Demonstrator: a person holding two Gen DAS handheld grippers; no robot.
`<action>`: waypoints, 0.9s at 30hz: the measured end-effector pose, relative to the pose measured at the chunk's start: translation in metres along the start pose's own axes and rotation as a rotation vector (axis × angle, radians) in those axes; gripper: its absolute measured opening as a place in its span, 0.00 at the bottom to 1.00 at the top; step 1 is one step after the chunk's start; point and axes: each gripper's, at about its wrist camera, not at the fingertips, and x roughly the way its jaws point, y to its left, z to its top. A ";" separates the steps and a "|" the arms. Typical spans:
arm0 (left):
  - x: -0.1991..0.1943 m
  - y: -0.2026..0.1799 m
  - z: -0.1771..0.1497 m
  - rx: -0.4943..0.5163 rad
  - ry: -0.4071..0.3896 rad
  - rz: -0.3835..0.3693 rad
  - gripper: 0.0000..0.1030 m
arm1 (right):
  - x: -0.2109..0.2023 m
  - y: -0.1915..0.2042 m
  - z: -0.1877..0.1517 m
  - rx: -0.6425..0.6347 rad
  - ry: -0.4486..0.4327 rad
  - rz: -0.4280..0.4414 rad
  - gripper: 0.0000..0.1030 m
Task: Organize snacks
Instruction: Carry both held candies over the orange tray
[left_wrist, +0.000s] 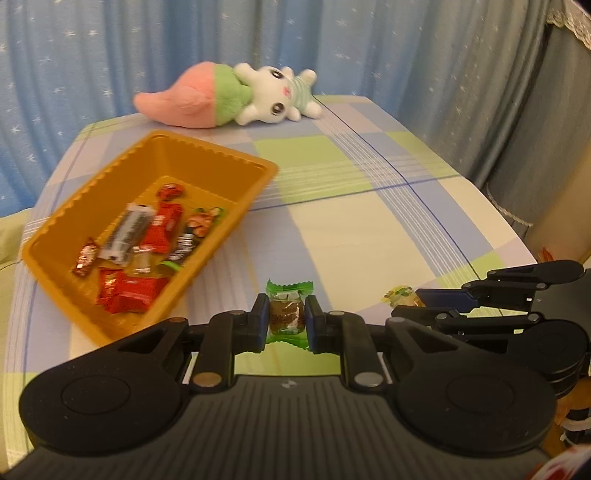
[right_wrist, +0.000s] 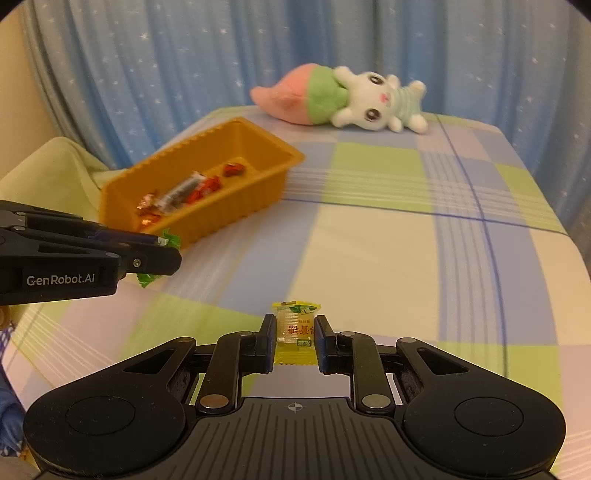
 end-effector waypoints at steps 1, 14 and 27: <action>-0.004 0.005 -0.001 -0.006 -0.006 0.003 0.17 | 0.000 0.005 0.002 -0.002 -0.003 0.008 0.21; -0.034 0.087 0.010 -0.083 -0.074 0.069 0.17 | 0.021 0.064 0.055 -0.026 -0.056 0.105 0.21; -0.003 0.140 0.051 -0.076 -0.084 0.077 0.17 | 0.067 0.073 0.108 0.007 -0.066 0.090 0.21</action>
